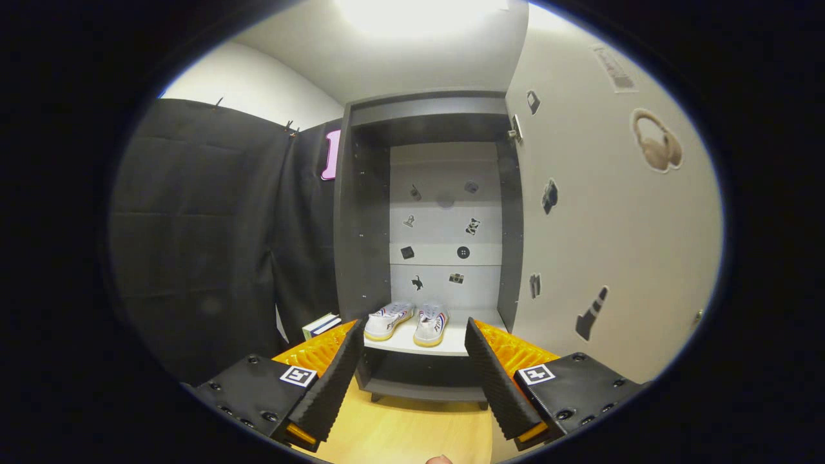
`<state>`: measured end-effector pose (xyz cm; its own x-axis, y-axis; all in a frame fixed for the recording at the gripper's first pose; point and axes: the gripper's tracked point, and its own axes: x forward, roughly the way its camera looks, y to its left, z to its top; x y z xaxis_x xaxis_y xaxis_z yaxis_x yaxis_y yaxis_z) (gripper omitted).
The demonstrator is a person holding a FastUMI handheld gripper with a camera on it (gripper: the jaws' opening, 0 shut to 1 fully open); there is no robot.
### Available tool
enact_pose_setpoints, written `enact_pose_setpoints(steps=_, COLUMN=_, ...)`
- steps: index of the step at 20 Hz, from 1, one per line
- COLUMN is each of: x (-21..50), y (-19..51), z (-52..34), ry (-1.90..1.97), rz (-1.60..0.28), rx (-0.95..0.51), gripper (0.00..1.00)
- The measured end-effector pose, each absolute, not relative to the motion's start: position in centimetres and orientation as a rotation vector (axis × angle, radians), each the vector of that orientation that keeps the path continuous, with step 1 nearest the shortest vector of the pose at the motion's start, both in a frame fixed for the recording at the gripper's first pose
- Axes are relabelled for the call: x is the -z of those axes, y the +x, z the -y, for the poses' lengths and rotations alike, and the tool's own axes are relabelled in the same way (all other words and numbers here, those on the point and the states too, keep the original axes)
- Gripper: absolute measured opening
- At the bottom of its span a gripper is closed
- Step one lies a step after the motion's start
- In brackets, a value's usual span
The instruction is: Open the shoe cabinet door, grab the shoes and put them into the shoe cabinet, then close the shoe cabinet door.
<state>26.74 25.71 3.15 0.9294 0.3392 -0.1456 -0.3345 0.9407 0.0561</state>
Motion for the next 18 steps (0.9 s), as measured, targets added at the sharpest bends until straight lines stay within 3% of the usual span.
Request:
enact_pose_setpoints(steps=9, x=-4.7, y=20.0, z=-20.6, ry=0.005, rz=-0.154, rx=-0.353, gripper=0.98)
enact_pose_setpoints(steps=18, x=-7.3, y=16.9, z=-11.6, ry=0.002, rz=-0.135, rx=-0.227, gripper=0.97)
